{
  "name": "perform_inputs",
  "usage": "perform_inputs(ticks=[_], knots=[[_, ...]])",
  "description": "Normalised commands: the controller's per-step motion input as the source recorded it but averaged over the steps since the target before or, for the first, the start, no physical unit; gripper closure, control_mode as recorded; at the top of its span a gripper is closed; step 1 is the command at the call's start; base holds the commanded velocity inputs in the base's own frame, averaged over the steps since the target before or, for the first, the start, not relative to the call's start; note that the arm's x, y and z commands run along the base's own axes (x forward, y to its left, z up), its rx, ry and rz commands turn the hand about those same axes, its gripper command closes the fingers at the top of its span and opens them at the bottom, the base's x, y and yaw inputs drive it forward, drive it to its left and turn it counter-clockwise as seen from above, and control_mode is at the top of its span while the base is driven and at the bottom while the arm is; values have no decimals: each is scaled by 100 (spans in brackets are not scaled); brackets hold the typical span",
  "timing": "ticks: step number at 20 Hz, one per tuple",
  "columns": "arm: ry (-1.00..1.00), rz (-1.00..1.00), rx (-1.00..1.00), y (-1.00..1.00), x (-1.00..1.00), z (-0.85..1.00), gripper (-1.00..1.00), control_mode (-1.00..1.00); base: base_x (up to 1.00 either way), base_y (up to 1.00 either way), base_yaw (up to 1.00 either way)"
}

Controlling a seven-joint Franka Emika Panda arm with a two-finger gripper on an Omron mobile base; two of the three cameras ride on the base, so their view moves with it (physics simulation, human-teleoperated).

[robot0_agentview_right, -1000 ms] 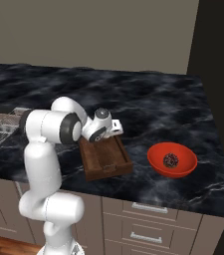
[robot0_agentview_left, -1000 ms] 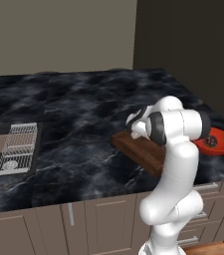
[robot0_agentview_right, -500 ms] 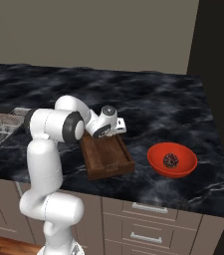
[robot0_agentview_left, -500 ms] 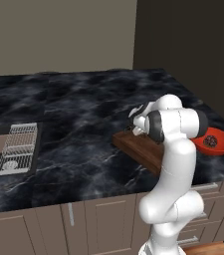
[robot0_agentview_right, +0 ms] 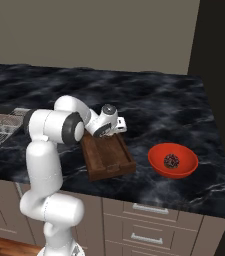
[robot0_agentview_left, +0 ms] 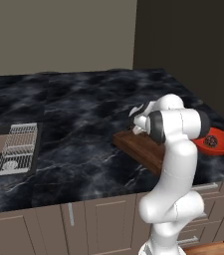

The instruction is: Place the bowl with cake and the cupcake onto the tray.

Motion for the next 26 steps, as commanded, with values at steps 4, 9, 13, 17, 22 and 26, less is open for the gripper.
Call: perform_inputs(ticks=[4,9,13,17,22,26], knots=[[-1,0,0,0,-14,22,-100,-100,0,0,0],[0,1,0,16,-20,-16,-100,-100,0,0,0],[0,3,0,31,-16,-54,-100,-100,0,0,0],[0,2,0,23,-11,-64,-100,-100,0,0,0],[0,1,0,15,-22,-34,-100,-100,0,0,0],[-1,0,-2,18,-34,4,-100,-100,0,0,0]])
